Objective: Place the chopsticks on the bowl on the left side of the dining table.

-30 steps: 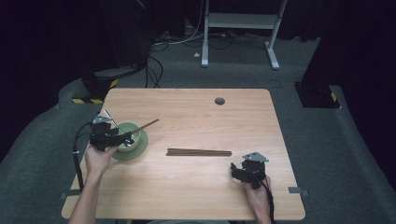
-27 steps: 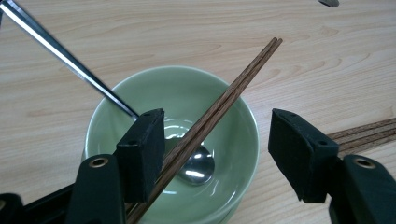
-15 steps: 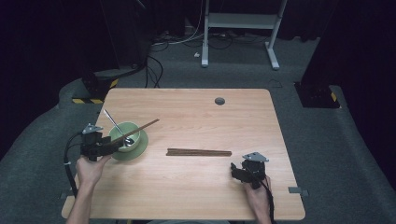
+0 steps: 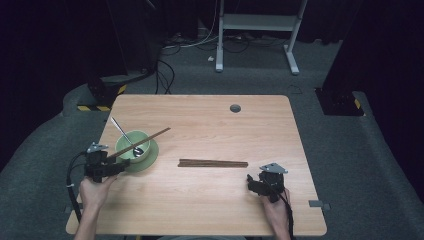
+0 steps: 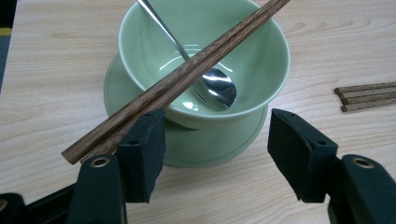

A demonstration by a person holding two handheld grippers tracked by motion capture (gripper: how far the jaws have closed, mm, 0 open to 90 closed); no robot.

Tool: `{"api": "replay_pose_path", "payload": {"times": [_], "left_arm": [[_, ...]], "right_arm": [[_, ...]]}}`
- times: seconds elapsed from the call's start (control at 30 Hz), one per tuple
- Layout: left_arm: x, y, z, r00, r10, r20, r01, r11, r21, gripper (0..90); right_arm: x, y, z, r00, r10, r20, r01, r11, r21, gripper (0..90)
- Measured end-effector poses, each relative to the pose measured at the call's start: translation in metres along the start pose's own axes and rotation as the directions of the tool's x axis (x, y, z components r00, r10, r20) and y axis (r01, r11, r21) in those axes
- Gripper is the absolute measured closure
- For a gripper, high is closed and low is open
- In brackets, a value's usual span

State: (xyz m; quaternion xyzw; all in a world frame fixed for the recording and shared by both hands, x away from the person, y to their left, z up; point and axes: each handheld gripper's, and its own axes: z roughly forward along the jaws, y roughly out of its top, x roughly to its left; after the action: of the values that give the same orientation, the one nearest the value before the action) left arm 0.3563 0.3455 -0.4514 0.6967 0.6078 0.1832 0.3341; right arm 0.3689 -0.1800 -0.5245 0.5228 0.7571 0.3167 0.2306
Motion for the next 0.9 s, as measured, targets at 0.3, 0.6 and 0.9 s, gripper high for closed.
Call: {"api": "replay_pose_path", "payload": {"times": [0.3, 0.6, 0.9], "left_arm": [[0.004, 0.000, 0.004, 0.9996, -0.030, 0.001, 0.030, 0.9995, 0.014, 37.1], [0.007, 0.003, 0.006, 0.9990, -0.046, 0.000, 0.046, 0.9989, 0.009, 36.9], [0.014, 0.007, 0.009, 0.9971, -0.076, -0.001, 0.076, 0.9971, 0.009, 36.5]], "right_arm": [[0.000, 0.000, 0.000, 1.0000, 0.001, 0.000, -0.001, 1.000, 0.000, 22.7], [0.000, 0.000, 0.000, 1.0000, 0.000, 0.000, 0.000, 1.000, 0.000, 22.7], [0.000, 0.000, 0.000, 1.0000, 0.000, 0.000, 0.000, 1.000, 0.000, 22.7]]}}
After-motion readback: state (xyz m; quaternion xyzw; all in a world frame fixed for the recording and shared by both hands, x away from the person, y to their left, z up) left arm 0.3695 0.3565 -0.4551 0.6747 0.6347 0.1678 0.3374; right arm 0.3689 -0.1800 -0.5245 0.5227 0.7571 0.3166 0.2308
